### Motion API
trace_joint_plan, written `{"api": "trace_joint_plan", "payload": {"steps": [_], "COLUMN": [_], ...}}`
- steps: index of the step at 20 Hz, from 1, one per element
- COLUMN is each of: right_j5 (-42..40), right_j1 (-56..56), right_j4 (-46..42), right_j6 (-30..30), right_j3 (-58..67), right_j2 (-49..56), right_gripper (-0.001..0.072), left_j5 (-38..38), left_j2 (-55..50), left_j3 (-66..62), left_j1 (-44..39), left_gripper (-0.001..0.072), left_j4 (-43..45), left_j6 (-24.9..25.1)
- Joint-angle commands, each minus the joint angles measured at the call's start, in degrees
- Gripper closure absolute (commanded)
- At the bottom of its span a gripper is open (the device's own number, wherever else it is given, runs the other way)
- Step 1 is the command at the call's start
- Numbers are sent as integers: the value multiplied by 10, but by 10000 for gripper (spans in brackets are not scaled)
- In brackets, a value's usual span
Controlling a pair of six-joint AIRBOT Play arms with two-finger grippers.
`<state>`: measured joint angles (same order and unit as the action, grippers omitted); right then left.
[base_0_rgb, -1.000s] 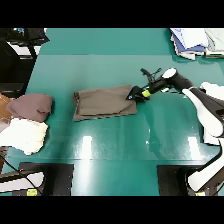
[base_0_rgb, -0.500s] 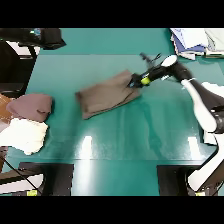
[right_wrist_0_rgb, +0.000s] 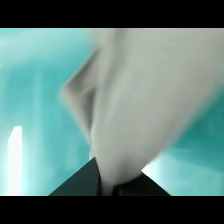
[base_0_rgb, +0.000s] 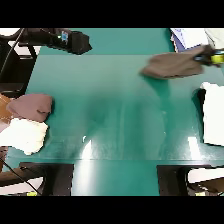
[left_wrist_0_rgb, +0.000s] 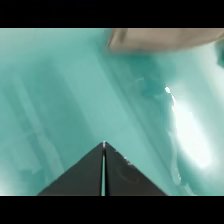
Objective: Fold the shirts.
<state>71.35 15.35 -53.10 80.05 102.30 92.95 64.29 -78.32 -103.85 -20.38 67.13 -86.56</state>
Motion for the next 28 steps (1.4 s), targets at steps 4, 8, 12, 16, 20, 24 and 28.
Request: {"api": "trace_joint_plan", "payload": {"steps": [4, 8, 12, 16, 20, 24, 28], "right_j5": [12, 4, -15, -1, 47, 103, 141], "right_j1": [181, 196, 196, 197, 197, 204, 245], "right_j4": [-24, -21, -5, -7, -58, -121, -162], "right_j6": [12, 19, 19, 18, 19, 26, 35], "right_j3": [1, 2, 2, 2, 1, -21, -116], "right_j2": [-40, -45, -83, -135, -168, -196, -246], "right_gripper": [694, 694, 694, 694, 694, 694, 694], "left_j5": [-37, -38, -38, -38, -36, -36, -33], "left_j2": [0, 0, -1, -3, -3, -3, -3], "left_j3": [0, 0, 0, 0, 0, 0, 0], "left_j1": [-14, -14, -14, -14, -14, -14, -14], "left_gripper": [675, 675, 675, 675, 675, 675, 675], "left_j4": [-5, -5, -5, -5, -5, -2, -2], "left_j6": [0, 0, 0, 0, 1, 1, 16]}}
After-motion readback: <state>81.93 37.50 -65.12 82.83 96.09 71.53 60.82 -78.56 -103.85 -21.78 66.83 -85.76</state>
